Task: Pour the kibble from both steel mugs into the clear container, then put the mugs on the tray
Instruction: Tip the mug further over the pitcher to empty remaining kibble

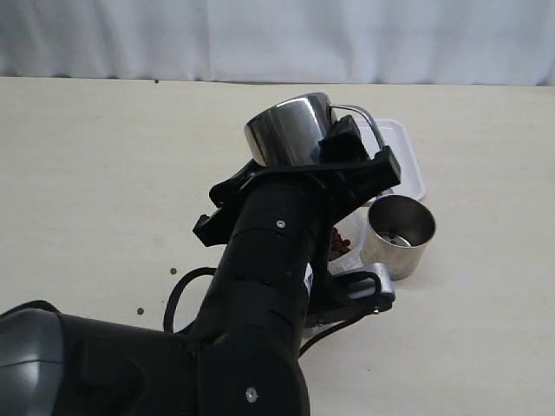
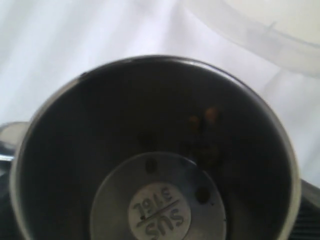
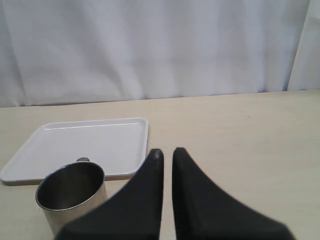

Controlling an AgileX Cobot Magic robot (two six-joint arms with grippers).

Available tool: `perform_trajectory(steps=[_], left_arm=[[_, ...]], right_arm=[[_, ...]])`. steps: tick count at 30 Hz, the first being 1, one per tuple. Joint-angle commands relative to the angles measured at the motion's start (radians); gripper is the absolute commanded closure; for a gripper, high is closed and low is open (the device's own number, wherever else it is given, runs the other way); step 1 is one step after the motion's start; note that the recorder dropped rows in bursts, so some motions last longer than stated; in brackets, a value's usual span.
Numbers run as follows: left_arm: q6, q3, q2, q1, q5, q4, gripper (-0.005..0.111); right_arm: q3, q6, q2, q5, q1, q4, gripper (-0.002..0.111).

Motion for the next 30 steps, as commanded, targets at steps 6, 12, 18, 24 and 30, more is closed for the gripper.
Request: perform_trajectory(steps=[6, 12, 18, 24, 30], left_arm=[[0.003, 0.003, 0.016, -0.055, 0.058, 0.011, 0.107], [0.003, 0.003, 0.016, -0.074, 0.058, 0.011, 0.107], [0.003, 0.003, 0.018, -0.085, 0.058, 0.011, 0.107], [0.003, 0.003, 0.018, -0.089, 0.058, 0.001, 0.107], [-0.001, -0.014, 0.016, -0.089, 0.058, 0.011, 0.107]], right_arm=[[0.004, -0.001, -0.003, 0.004, -0.005, -0.008, 0.103], [0.004, -0.001, -0.003, 0.004, -0.005, -0.008, 0.103], [0.004, -0.001, -0.003, 0.004, -0.005, -0.008, 0.103], [0.004, -0.001, -0.003, 0.004, -0.005, -0.008, 0.103], [0.004, -0.001, -0.003, 0.004, -0.005, -0.008, 0.103]])
